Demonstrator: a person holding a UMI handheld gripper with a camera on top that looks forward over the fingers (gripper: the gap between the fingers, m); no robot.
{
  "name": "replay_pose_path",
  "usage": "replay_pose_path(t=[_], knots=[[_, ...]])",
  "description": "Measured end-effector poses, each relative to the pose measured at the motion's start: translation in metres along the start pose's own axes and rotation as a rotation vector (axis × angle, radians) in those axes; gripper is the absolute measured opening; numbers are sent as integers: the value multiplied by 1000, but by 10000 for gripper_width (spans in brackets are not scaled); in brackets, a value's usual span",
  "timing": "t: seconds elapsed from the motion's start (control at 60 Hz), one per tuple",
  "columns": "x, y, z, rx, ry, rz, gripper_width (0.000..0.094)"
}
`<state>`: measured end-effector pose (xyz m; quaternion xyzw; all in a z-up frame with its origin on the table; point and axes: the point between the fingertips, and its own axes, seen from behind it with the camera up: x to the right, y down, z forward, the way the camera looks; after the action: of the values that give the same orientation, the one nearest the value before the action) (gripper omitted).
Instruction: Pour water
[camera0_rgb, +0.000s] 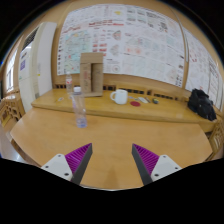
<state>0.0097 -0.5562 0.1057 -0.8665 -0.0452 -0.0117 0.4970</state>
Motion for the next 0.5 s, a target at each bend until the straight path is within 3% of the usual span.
replay_pose_path(t=[0.267, 0.5], knots=[[-142, -69, 151, 161, -51, -5, 843], [-175, -118, 255, 218, -14, 30, 803]])
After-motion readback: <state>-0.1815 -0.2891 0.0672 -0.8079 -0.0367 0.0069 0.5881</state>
